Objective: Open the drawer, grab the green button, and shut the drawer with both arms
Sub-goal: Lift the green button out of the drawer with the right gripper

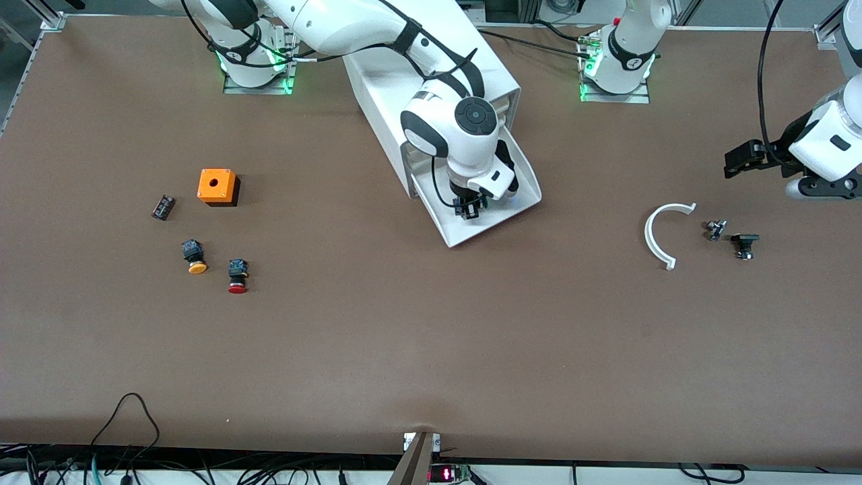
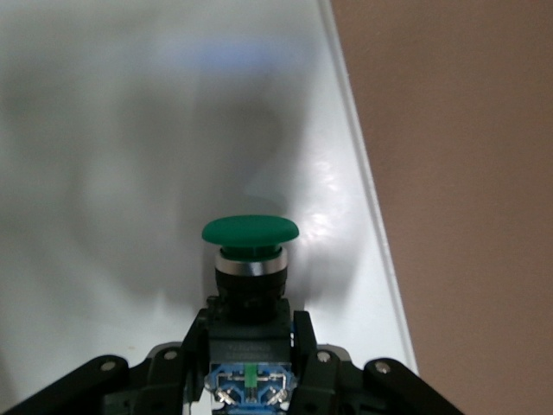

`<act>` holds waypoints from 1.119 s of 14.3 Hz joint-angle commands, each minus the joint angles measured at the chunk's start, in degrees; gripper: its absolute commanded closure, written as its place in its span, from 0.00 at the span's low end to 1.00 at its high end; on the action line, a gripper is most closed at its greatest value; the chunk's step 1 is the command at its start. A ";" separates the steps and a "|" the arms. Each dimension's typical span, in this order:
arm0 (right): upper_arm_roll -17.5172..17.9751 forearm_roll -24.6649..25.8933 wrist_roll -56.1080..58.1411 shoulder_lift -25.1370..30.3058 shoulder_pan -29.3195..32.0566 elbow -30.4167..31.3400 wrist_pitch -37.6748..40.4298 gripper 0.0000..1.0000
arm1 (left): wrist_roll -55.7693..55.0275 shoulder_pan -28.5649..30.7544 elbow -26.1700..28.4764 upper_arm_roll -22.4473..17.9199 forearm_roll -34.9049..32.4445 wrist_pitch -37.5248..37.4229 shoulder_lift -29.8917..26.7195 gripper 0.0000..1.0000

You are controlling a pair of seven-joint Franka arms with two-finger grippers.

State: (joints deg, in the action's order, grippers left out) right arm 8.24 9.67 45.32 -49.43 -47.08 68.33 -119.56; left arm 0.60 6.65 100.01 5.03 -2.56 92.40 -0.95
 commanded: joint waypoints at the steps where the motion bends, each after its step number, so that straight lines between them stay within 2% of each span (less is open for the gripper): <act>1: -0.59 -0.52 -0.14 3.80 0.15 -0.21 1.60 0.81 | -0.16 0.29 -0.86 0.07 0.10 -1.17 -0.19 0.00; 4: -5.76 -5.09 -3.56 6.35 0.06 -2.67 3.01 0.81 | 0.01 0.29 -0.86 0.07 0.89 0.14 0.51 0.00; 6: -11.37 -8.77 -8.90 8.72 -0.03 -2.50 3.02 0.81 | -0.34 0.12 -0.08 0.15 0.98 4.43 2.43 0.00; 8: -16.39 -15.78 -11.29 9.70 0.49 -1.46 2.41 0.81 | -0.51 -0.06 0.80 0.50 4.21 9.17 5.51 0.00; 10: -22.01 -21.52 -15.67 11.45 1.03 2.22 2.05 0.80 | -2.17 -0.67 4.56 0.94 8.69 17.41 8.85 0.00; 11: -24.39 -22.41 -18.39 12.42 1.03 4.86 1.61 0.80 | -3.23 -1.54 6.93 1.47 11.07 22.59 10.17 0.00; 13: -28.69 -22.06 -25.16 13.22 1.11 10.12 1.35 0.80 | -7.08 -4.26 10.63 2.87 13.80 32.53 14.03 0.00; 14: -30.98 -21.89 -31.98 13.22 2.33 15.03 -0.74 0.79 | -12.06 -8.19 12.04 3.57 14.77 39.88 18.05 0.00; 16: -32.57 -21.80 -38.78 13.74 3.57 22.42 -5.67 0.79 | -20.25 -13.31 11.97 3.49 14.96 44.69 22.73 0.00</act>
State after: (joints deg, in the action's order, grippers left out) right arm -22.90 -11.36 13.22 -38.59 -44.02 80.98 -120.41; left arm -12.48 -1.86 112.31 8.69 11.38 132.71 17.80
